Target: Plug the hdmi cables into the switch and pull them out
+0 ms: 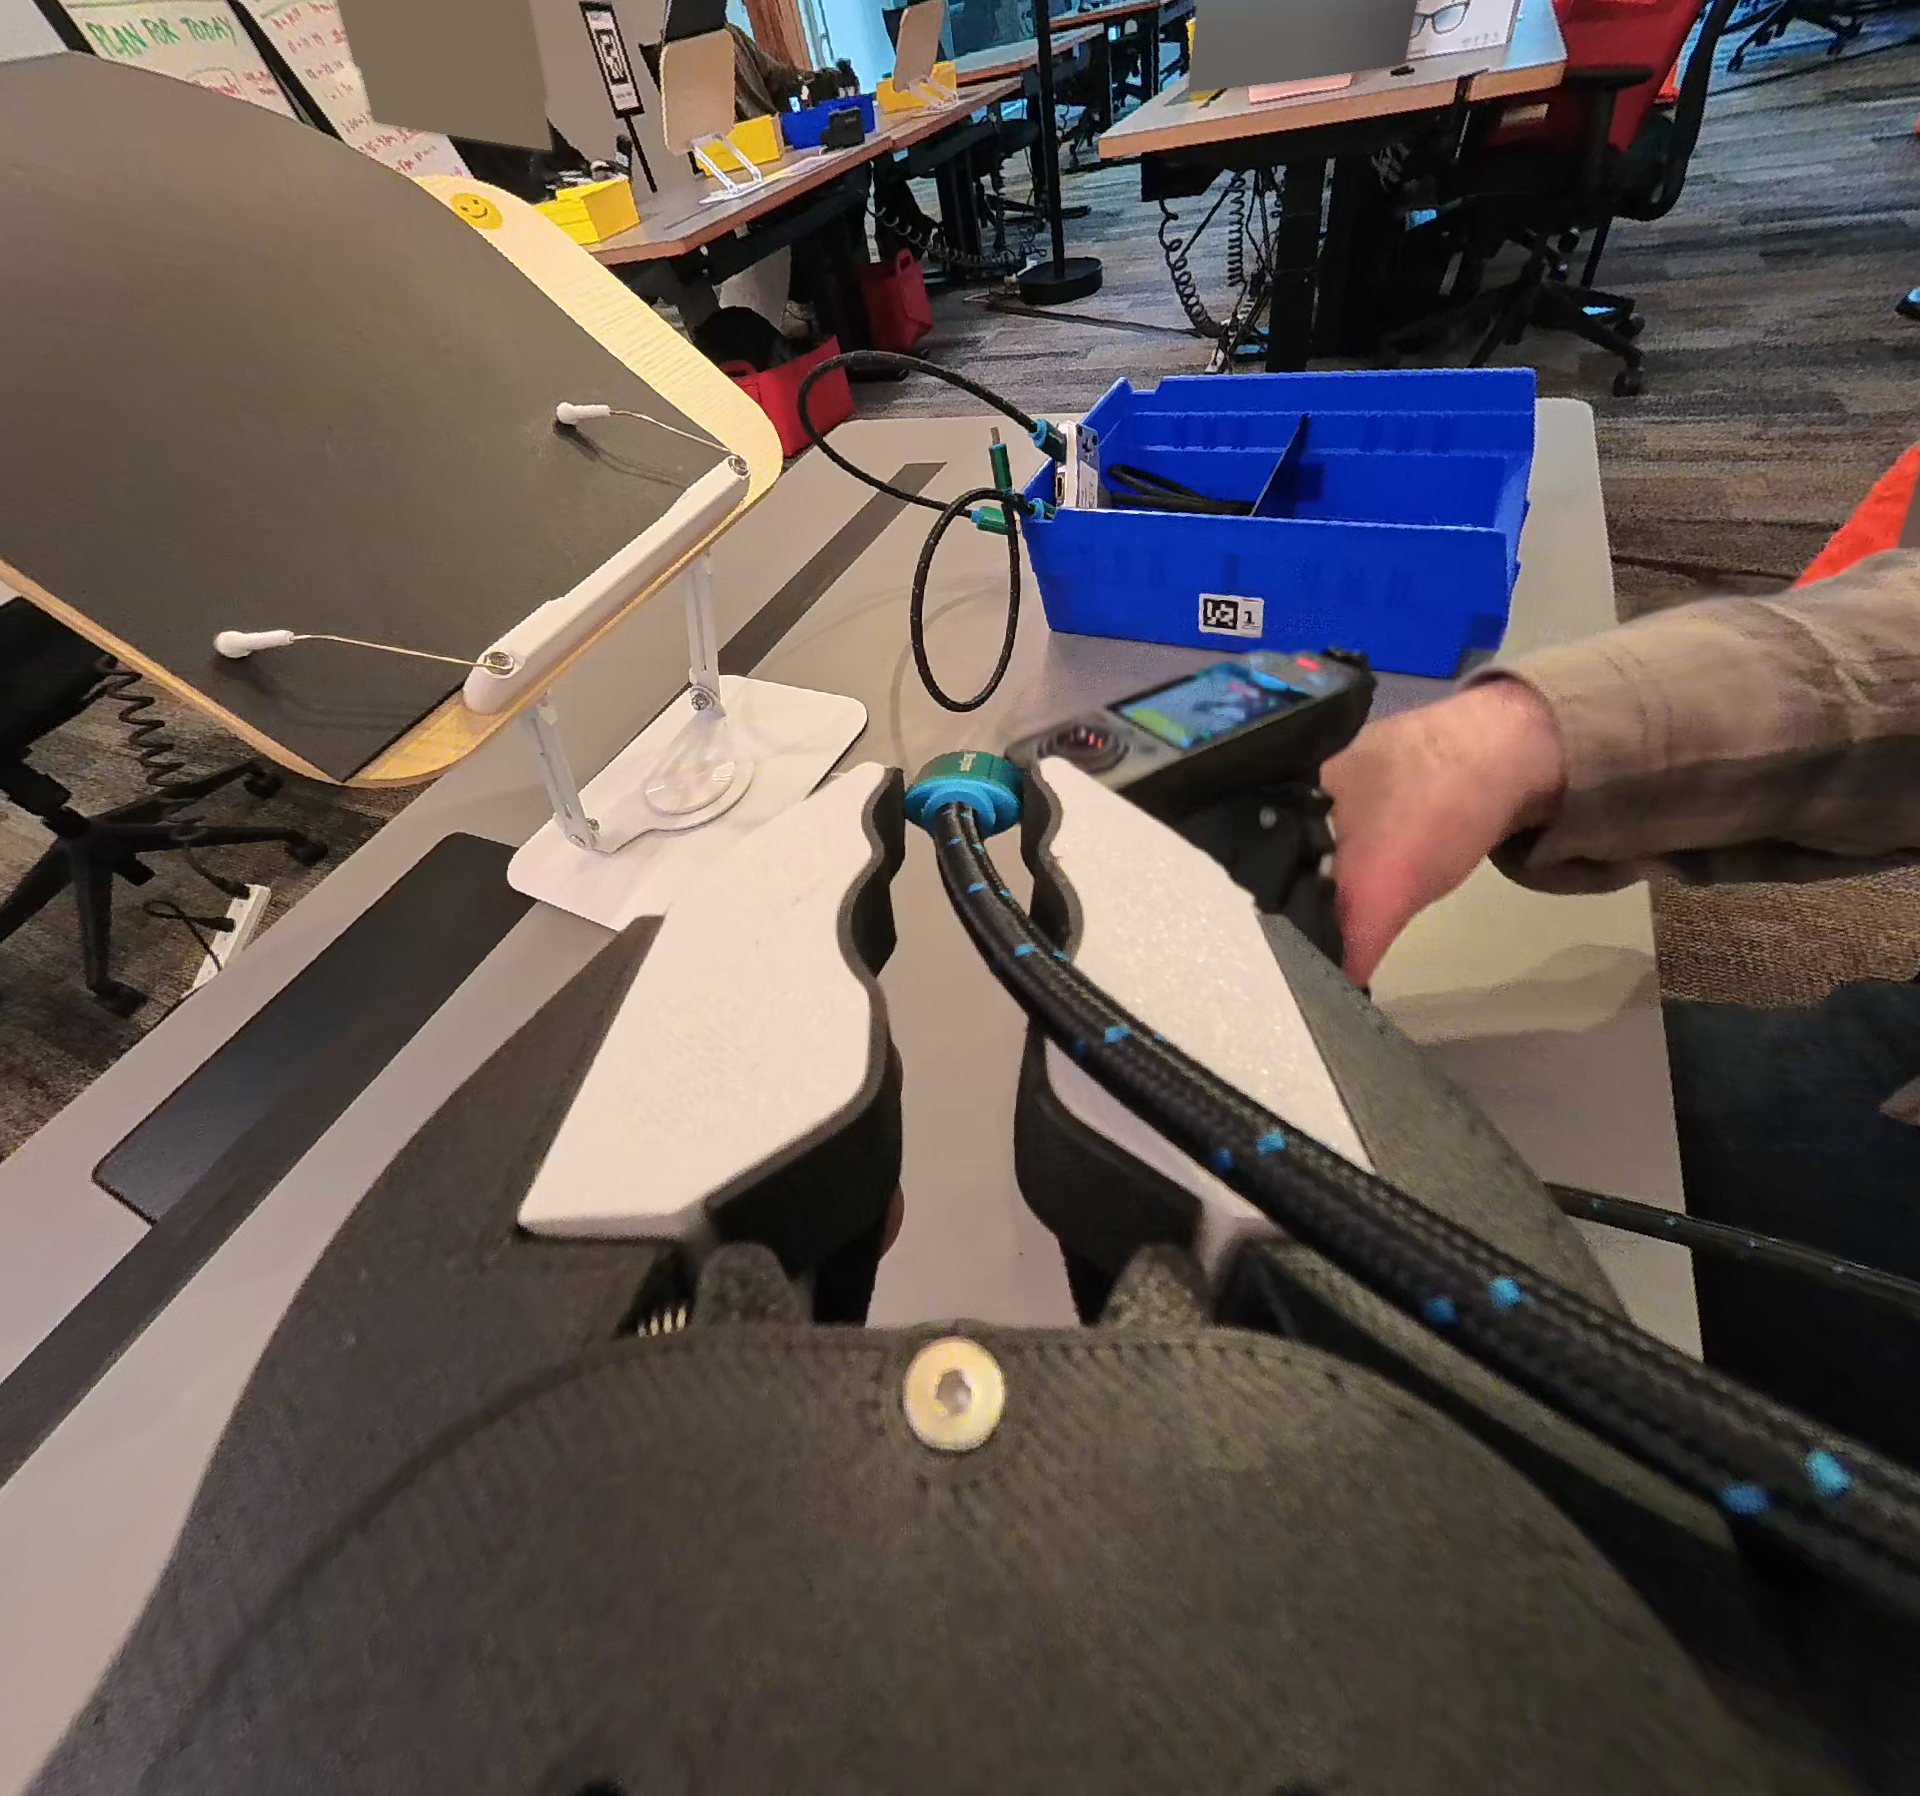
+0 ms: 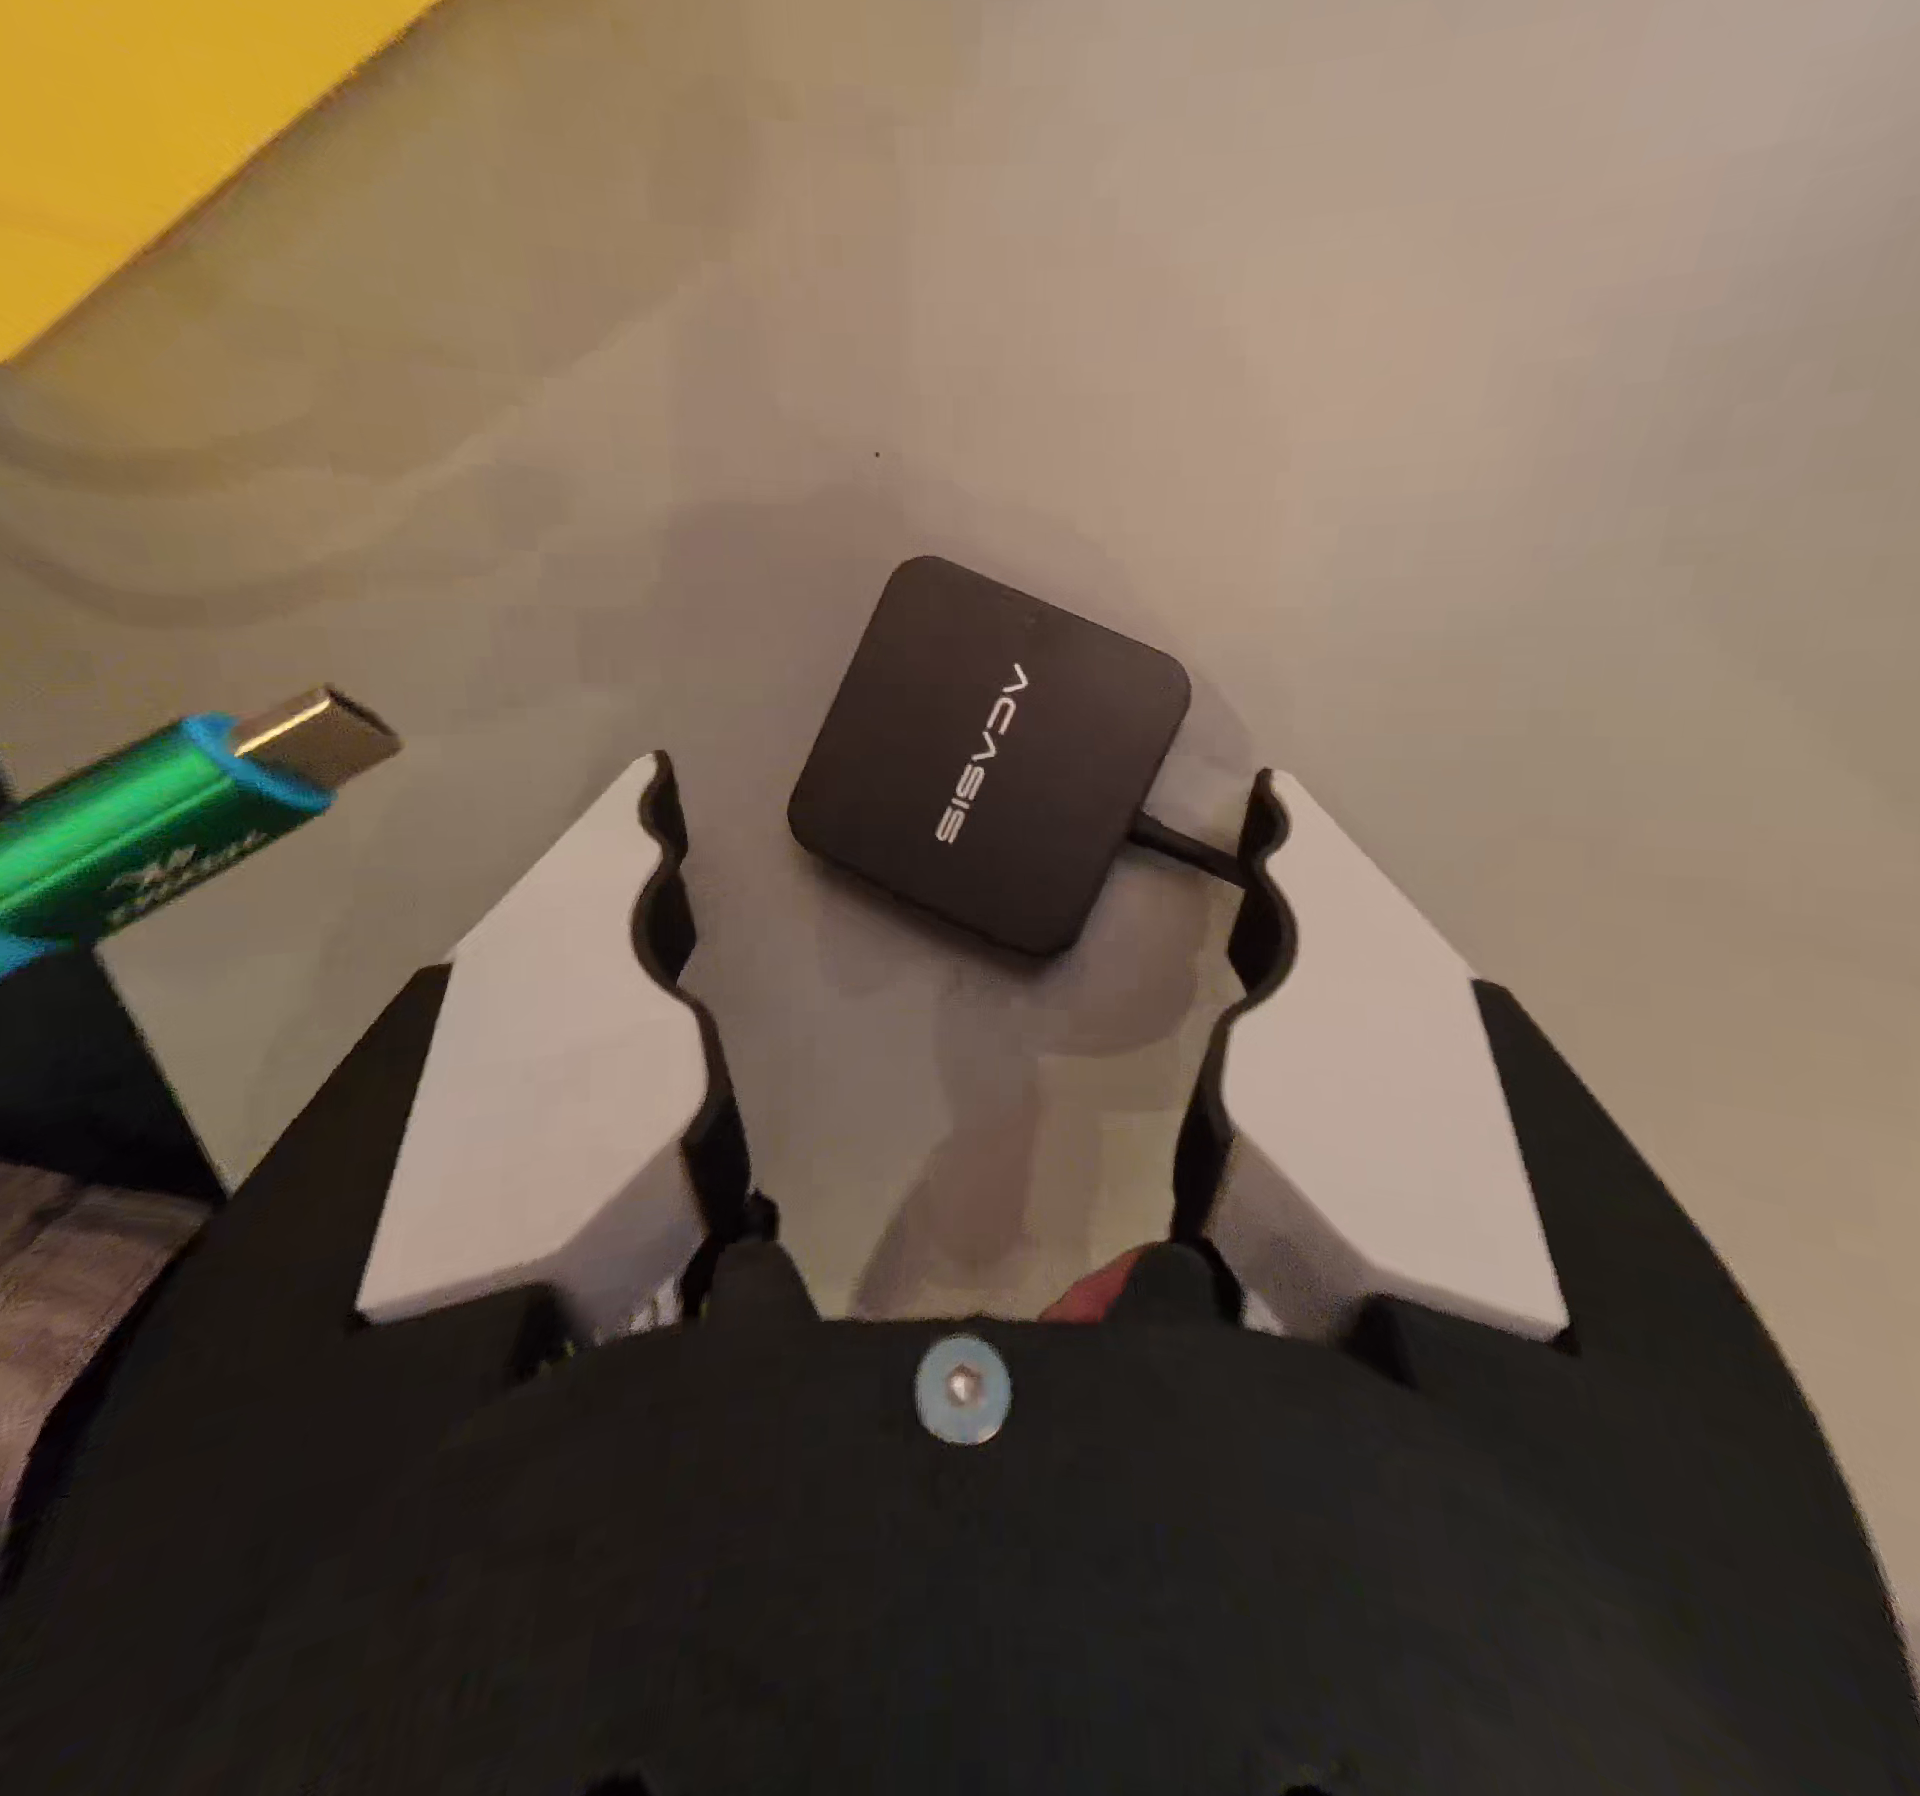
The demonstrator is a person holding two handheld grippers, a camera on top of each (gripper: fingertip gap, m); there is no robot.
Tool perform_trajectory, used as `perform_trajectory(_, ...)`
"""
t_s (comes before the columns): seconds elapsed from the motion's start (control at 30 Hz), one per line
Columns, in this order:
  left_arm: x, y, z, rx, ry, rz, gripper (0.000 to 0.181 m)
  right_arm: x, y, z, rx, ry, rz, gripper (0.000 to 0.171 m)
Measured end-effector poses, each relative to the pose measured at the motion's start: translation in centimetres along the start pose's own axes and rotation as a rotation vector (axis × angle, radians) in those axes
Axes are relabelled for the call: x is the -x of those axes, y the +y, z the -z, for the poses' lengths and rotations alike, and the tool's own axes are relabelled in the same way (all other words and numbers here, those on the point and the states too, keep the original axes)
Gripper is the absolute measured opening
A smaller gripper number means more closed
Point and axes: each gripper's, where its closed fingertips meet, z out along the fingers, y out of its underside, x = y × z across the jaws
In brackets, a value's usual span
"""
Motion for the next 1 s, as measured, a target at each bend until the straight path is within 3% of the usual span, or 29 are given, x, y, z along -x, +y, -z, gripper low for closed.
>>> perform_trajectory(0.13, -0.1, 0.0, 0.1, 0.0, 0.002, -0.003, 0.02, -0.8, -0.5, -0.7, -0.012, 0.108, -0.003, 0.069)
perform_trajectory(0.37, 0.1, -0.6, 0.7, -0.018, -0.005, -0.006, 0.02, -1.1, -0.6, -0.4, -0.029, 0.09, 0.05, 0.066)
perform_trajectory(0.67, 0.3, -0.5, 0.7, -0.016, -0.012, -0.006, 0.02, -3.2, -2.5, 2.3, -0.08, 0.334, 0.411, 0.065)
perform_trajectory(1.0, 0.4, -0.2, 0.5, -0.007, -0.015, -0.003, 0.021, -2.8, -6.0, 6.9, -0.485, 0.291, 0.381, 0.065)
